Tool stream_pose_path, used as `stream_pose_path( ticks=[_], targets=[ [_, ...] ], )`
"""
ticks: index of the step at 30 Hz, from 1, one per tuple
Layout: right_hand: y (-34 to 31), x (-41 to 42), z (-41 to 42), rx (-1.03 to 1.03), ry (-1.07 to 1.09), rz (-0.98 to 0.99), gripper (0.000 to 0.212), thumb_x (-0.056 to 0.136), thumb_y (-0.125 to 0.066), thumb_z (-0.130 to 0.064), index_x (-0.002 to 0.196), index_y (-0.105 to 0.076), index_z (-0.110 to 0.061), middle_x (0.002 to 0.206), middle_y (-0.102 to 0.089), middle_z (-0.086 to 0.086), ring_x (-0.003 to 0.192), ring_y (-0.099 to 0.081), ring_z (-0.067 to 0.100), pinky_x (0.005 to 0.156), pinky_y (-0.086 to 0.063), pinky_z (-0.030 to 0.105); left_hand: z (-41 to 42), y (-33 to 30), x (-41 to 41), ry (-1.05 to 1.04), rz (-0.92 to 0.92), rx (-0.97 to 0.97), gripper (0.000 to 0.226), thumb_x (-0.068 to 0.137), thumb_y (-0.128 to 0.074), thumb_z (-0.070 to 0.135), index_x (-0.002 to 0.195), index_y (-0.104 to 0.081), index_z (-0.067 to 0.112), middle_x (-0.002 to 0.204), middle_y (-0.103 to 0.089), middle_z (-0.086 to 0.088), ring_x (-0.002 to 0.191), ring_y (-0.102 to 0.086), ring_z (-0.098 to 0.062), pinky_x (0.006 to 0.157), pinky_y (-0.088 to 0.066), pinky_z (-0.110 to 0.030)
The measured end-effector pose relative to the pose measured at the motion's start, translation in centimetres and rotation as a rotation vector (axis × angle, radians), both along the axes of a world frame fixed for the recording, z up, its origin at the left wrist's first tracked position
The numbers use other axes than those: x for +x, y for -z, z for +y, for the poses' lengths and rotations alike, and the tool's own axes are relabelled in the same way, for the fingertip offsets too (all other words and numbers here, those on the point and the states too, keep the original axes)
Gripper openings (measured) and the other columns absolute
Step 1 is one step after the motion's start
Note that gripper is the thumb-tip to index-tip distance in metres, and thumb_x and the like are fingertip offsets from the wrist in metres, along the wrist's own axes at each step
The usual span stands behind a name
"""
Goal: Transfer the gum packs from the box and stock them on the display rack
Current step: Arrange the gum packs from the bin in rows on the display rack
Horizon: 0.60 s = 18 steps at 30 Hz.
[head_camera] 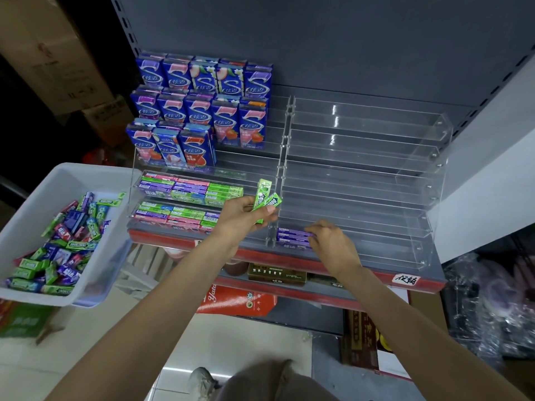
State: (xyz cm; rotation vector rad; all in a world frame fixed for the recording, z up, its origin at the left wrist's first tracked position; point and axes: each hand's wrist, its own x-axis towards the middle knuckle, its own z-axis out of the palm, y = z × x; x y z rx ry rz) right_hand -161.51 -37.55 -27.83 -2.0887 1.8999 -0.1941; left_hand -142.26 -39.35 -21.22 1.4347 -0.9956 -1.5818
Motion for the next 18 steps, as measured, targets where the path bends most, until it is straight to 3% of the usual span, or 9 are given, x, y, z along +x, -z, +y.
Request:
stream_pose_path(
  ticks=[5,8,11,15,18],
  targets=[
    [-0.9,-0.3,-0.3,0.014,0.028,-0.130,0.029,0.096,-0.051,-0.020,0.121,-0.061,-0.012,0.122,-0.058,0.006,0.095,-0.062,0.019,0.083,-0.051,0.027,-0.2,0.1,-0.5,0.057,-0.068,-0.030,0.019,0.084,-0.067,0.008,0.103,-0.063,0.006,0.094,-0.071,-0.005,0.075,-0.070,-0.009,0.068,-0.054,-0.014],
    [-2.7,-0.4,-0.5,-0.026,0.145,-0.589,0.021,0.092,-0.058,-0.019,0.109,-0.067,-0.011,0.105,-0.068,0.002,0.089,-0.063,0.012,0.086,-0.050,0.023,-0.2,-0.1,-1.0,0.134,-0.190,-0.099,0.017,0.084,-0.068,0.010,0.101,-0.063,0.008,0.085,-0.069,-0.001,0.065,-0.067,-0.001,0.065,-0.052,-0.011],
    [-5.2,-0.1,-0.7,0.082,0.188,-0.996,0.018,0.089,-0.062,-0.017,0.106,-0.065,-0.015,0.092,-0.068,-0.002,0.080,-0.065,0.009,0.070,-0.053,0.017,-0.3,0.0,-1.8,0.222,-0.227,-0.130,0.026,0.082,-0.070,0.009,0.106,-0.062,0.004,0.083,-0.067,-0.001,0.064,-0.065,-0.001,0.069,-0.053,-0.014],
    [-6.0,-0.3,-0.9,0.114,0.200,-1.122,0.020,0.082,-0.069,-0.009,0.101,-0.065,-0.014,0.090,-0.069,0.003,0.074,-0.065,0.003,0.065,-0.052,0.015,-0.4,0.0,-3.0,0.331,-0.196,-0.138,0.029,0.084,-0.068,0.012,0.111,-0.062,0.004,0.088,-0.068,-0.001,0.070,-0.066,-0.001,0.073,-0.053,-0.015],
    [-5.8,-1.3,-0.9,0.099,0.249,-1.174,0.017,0.082,-0.067,-0.002,0.099,-0.067,-0.007,0.086,-0.068,0.005,0.069,-0.065,0.001,0.064,-0.051,0.013,-0.4,0.0,-3.4,0.284,-0.118,-0.085,0.019,0.092,-0.057,0.018,0.106,-0.062,0.006,0.092,-0.068,-0.002,0.074,-0.069,-0.009,0.080,-0.054,-0.022]
  ],
)
